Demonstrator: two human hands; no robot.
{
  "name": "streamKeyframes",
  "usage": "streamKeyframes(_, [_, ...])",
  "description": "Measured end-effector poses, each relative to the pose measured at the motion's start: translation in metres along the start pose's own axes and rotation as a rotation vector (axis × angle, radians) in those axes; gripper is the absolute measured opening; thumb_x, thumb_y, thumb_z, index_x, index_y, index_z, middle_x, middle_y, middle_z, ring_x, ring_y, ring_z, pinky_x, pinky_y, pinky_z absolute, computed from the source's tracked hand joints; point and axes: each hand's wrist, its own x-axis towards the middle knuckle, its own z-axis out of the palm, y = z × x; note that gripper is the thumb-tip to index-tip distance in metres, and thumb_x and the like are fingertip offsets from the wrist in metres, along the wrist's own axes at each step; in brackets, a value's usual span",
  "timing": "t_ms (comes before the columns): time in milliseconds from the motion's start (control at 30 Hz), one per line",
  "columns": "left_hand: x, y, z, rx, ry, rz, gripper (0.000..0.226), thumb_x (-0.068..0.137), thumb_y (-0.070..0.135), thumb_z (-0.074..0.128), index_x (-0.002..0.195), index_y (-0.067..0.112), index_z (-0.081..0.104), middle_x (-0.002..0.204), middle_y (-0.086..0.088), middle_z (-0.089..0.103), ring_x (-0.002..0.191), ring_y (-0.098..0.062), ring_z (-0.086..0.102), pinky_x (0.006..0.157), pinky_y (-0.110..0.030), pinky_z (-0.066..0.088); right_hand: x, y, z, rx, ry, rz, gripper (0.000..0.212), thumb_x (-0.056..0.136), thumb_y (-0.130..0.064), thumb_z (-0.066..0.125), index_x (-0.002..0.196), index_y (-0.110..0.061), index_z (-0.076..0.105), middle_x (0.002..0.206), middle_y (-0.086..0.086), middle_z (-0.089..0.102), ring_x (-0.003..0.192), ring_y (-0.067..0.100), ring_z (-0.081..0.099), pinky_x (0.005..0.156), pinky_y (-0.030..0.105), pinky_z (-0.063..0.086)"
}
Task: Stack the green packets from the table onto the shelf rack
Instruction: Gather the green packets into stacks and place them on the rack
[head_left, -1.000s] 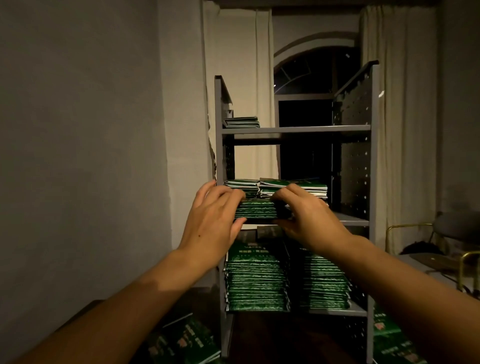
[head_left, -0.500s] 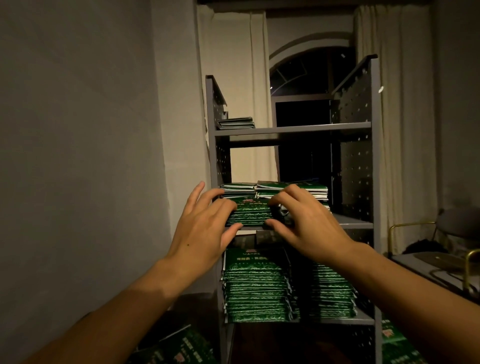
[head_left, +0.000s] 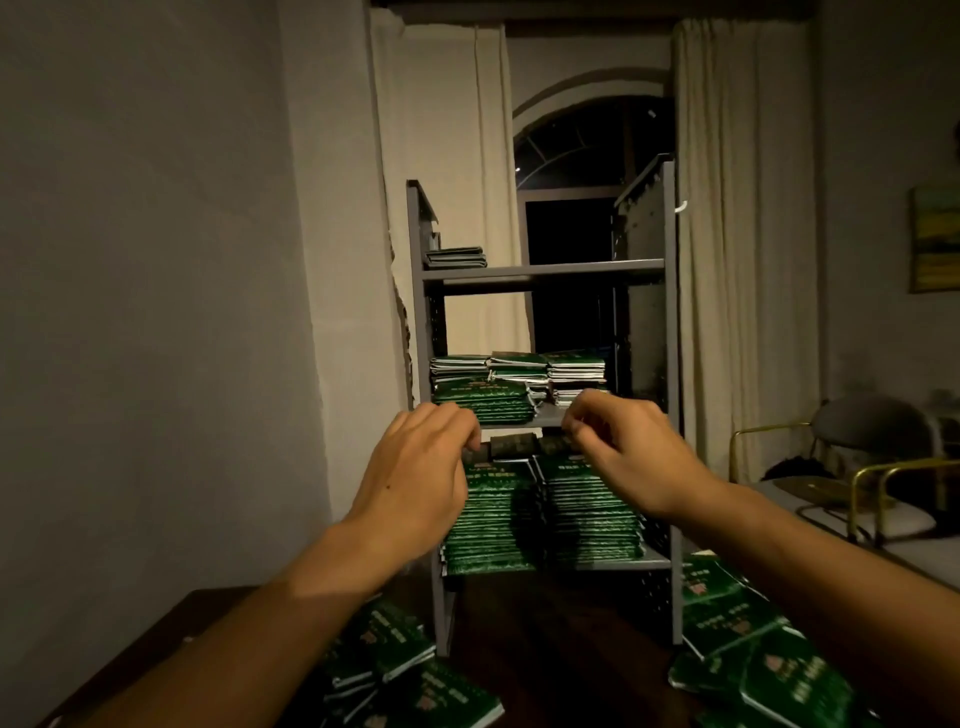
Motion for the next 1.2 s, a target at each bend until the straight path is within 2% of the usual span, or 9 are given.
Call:
streamKeyframes(100, [-0.011, 0.019, -0.008, -0.058, -0.062, -0.004, 0.027, 0.082, -0.003, 0.044, 0.088, 0.02, 0.057, 0.084, 0.005, 0.056, 0.078, -0.016, 0.047, 0.072, -0.032, 0.036, -0.017, -0.012, -0.012, -0.003, -0.025, 0.021, 0.012, 0.101, -0.024, 0.052, 0.095, -0.025, 0.063, 0.079, -0.007, 0.062, 0.07, 0.01, 0.057, 0.061, 0.034, 0.048])
streamKeyframes(267, [-0.032, 0.065, -0.022, -0.171, -0.183, -0.065, 0.027, 0.089, -0.004, 0.046, 0.095, 0.015, 0.063, 0.096, 0.002, 0.063, 0.09, -0.021, 0.056, 0.08, -0.04, 0.048, -0.064, -0.035, -0.037, -0.005, -0.085, 0.059, 0.014, 0.102, -0.027, 0.05, 0.096, -0.025, 0.062, 0.077, -0.008, 0.06, 0.07, 0.009, 0.057, 0.06, 0.027, 0.042])
streamKeyframes(500, [-0.056, 0.126, -0.001, -0.304, -0.333, -0.106, 0.025, 0.09, 0.003, 0.046, 0.095, 0.022, 0.061, 0.099, 0.006, 0.059, 0.094, -0.019, 0.056, 0.082, -0.04, 0.05, -0.132, -0.032, -0.059, -0.039, -0.203, 0.181, 0.017, 0.101, -0.024, 0.05, 0.099, -0.021, 0.066, 0.085, -0.006, 0.066, 0.079, 0.011, 0.063, 0.067, 0.032, 0.051])
streamKeyframes(600, [-0.07, 0.15, 0.014, -0.312, -0.365, -0.103, 0.019, 0.093, 0.01, 0.048, 0.098, 0.024, 0.06, 0.1, 0.006, 0.057, 0.092, -0.019, 0.054, 0.079, -0.037, 0.048, -0.157, -0.02, -0.068, -0.091, -0.259, 0.247, 0.016, 0.1, -0.021, 0.052, 0.103, -0.02, 0.068, 0.089, -0.004, 0.067, 0.082, 0.012, 0.063, 0.067, 0.028, 0.048])
streamKeyframes(700, [-0.085, 0.172, 0.034, -0.358, -0.404, -0.098, 0.013, 0.097, 0.016, 0.049, 0.1, 0.025, 0.058, 0.098, 0.01, 0.051, 0.088, -0.015, 0.051, 0.072, -0.032, 0.04, -0.184, 0.004, -0.074, -0.156, -0.332, 0.316, 0.013, 0.098, -0.02, 0.055, 0.103, -0.027, 0.066, 0.1, -0.002, 0.066, 0.093, 0.012, 0.062, 0.077, 0.028, 0.051])
streamKeyframes(833, [-0.101, 0.19, 0.061, -0.404, -0.445, -0.088, 0.01, 0.099, 0.024, 0.053, 0.107, 0.024, 0.059, 0.104, 0.009, 0.051, 0.098, -0.014, 0.05, 0.084, -0.032, 0.043, -0.212, 0.036, -0.076, -0.25, -0.401, 0.369, 0.019, 0.095, -0.022, 0.062, 0.114, -0.024, 0.067, 0.115, -0.002, 0.057, 0.107, 0.015, 0.058, 0.09, 0.028, 0.049])
streamKeyframes(900, [-0.11, 0.2, 0.078, -0.416, -0.484, -0.094, 0.016, 0.1, 0.031, 0.054, 0.114, 0.025, 0.059, 0.112, 0.009, 0.052, 0.107, -0.013, 0.049, 0.092, -0.031, 0.043, -0.228, 0.054, -0.078, -0.297, -0.453, 0.417, 0.029, 0.095, -0.024, 0.064, 0.124, -0.023, 0.063, 0.121, -0.003, 0.047, 0.113, 0.015, 0.05, 0.097, 0.027, 0.044])
streamKeyframes(1000, [-0.12, 0.211, 0.099, -0.434, -0.604, -0.081, 0.034, 0.099, 0.044, 0.055, 0.128, 0.027, 0.055, 0.129, 0.011, 0.049, 0.123, -0.011, 0.043, 0.105, -0.035, 0.041, -0.249, 0.08, -0.077, -0.329, -0.553, 0.531, 0.05, 0.092, -0.033, 0.069, 0.138, -0.026, 0.052, 0.138, 0.004, 0.041, 0.129, 0.025, 0.043, 0.109, 0.038, 0.042])
streamKeyframes(1200, [-0.128, 0.225, 0.135, -0.433, -0.802, -0.049, 0.077, 0.092, 0.06, 0.059, 0.155, 0.03, 0.026, 0.158, 0.014, 0.021, 0.146, -0.01, 0.021, 0.121, -0.037, 0.026, -0.281, 0.119, -0.066, -0.394, -0.635, 0.652, 0.088, 0.083, -0.068, 0.062, 0.155, -0.039, 0.021, 0.165, 0.002, 0.011, 0.151, 0.032, 0.013, 0.122, 0.052, 0.021])
